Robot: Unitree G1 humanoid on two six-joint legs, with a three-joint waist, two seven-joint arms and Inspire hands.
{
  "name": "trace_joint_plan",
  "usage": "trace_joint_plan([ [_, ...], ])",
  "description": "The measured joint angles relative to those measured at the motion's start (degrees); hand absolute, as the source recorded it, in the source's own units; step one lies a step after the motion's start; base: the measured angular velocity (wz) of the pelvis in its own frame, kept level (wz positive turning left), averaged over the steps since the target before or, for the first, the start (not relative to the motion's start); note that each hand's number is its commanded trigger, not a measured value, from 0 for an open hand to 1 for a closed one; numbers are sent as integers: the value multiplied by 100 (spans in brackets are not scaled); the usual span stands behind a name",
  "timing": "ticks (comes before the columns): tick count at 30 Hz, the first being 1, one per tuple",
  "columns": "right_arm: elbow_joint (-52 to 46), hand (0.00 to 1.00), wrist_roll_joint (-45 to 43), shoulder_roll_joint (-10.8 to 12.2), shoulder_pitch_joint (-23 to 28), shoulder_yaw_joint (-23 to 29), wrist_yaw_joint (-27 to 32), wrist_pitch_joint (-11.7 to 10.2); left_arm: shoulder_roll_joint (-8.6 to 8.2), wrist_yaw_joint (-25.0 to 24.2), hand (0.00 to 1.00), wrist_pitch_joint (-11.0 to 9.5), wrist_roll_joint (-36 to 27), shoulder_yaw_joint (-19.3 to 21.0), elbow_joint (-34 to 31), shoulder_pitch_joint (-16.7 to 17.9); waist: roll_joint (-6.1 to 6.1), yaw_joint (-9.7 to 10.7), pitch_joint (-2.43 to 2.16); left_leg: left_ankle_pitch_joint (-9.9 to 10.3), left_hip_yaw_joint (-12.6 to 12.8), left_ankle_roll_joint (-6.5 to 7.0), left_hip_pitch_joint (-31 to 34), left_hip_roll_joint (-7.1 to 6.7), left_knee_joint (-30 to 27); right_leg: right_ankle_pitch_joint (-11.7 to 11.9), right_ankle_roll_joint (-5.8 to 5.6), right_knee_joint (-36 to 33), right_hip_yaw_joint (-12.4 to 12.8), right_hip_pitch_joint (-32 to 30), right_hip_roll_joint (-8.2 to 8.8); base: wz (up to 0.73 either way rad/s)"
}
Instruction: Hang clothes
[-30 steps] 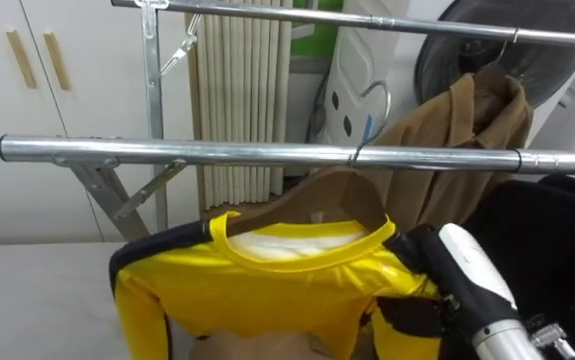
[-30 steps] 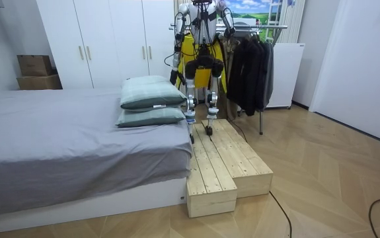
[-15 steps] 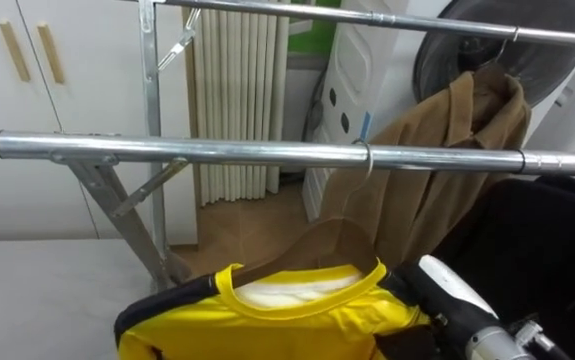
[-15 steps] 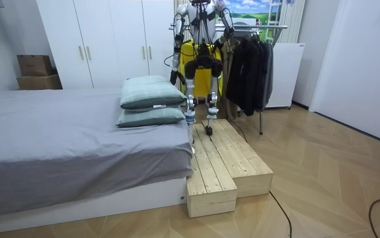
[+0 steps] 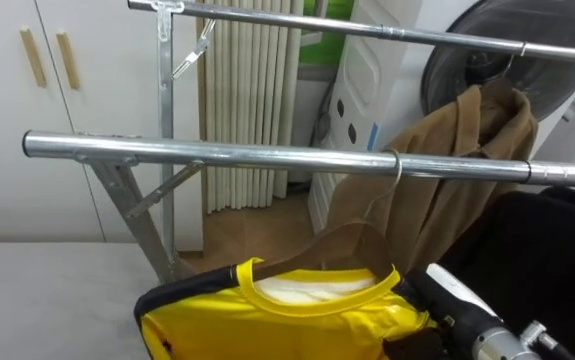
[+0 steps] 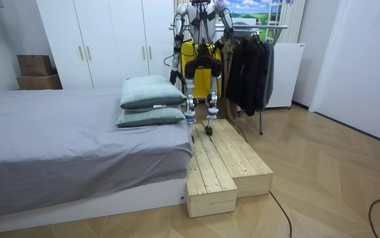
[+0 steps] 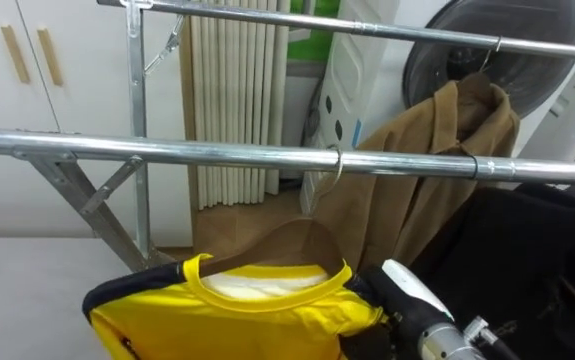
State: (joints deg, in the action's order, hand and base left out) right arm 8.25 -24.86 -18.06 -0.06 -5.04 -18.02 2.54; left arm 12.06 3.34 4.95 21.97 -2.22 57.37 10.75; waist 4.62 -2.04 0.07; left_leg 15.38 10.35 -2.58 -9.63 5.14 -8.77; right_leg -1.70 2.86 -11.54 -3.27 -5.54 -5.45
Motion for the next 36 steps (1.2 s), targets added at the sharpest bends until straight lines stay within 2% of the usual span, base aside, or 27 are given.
trace_joint_plan([
  [2, 60, 100, -26, 77, 0, 2, 101, -1, 0, 3, 0, 0, -2, -1, 10, 13, -4, -1, 3, 0, 0, 0, 0, 1, -1, -1, 0, -1, 0, 2, -4, 0],
  [3, 64, 75, -26, 97, 0, 2, 115, -1, -1, 3, 0, 1, -3, -2, 10, 14, -5, -1, 4, 0, 0, 0, 0, 2, 0, -1, 0, -2, -1, 2, -6, 0],
  [4, 68, 59, -25, 117, 0, 1, 124, -1, -2, 3, 0, 1, -2, -2, 12, 14, -7, -1, 6, 0, -1, 0, 0, 3, 0, -1, 0, -2, -3, 2, -8, 0],
  [5, 69, 24, -25, 126, 0, 1, 132, -1, -2, 3, 0, 1, 0, 0, 12, 15, -9, -1, 7, 1, -4, 0, 0, 5, 3, -1, 0, -3, -4, 2, -12, 0],
  [6, 69, 5, -25, 133, 0, 1, 144, -1, -2, 3, 0, 2, 0, 0, 13, 16, -8, -1, 7, 1, -5, 0, 0, 6, 5, -1, 0, -3, -4, 2, -14, 0],
  [7, 69, 0, -25, 149, 0, 1, 176, 0, -2, 3, 0, 2, 0, 0, 13, 18, -8, -1, 7, 2, -7, 0, 1, 8, 8, -1, 0, -3, -4, 2, -17, 0],
  [17, 68, 0, -45, 232, -60, 28, 410, 6, -10, -1, 0, 68, 4, 0, 125, 13, 3, 26, -1, 3, -24, 0, 3, 8, 16, -1, 0, -8, -22, 4, -2, 0],
  [33, 24, 0, 114, 313, -59, 196, 415, 13, -68, 16, 0, 147, 8, -1, 236, 30, -28, 51, 8, 2, -24, 0, -29, 20, 1, -2, 2, -14, -3, 42, -21, 0],
  [36, -101, 0, 141, 312, -59, 198, 410, 83, -71, -13, 0, 178, 8, -1, 233, 27, -51, 66, 10, 2, -24, 0, -28, 25, 2, -2, 2, -13, -5, 41, -24, 0],
])
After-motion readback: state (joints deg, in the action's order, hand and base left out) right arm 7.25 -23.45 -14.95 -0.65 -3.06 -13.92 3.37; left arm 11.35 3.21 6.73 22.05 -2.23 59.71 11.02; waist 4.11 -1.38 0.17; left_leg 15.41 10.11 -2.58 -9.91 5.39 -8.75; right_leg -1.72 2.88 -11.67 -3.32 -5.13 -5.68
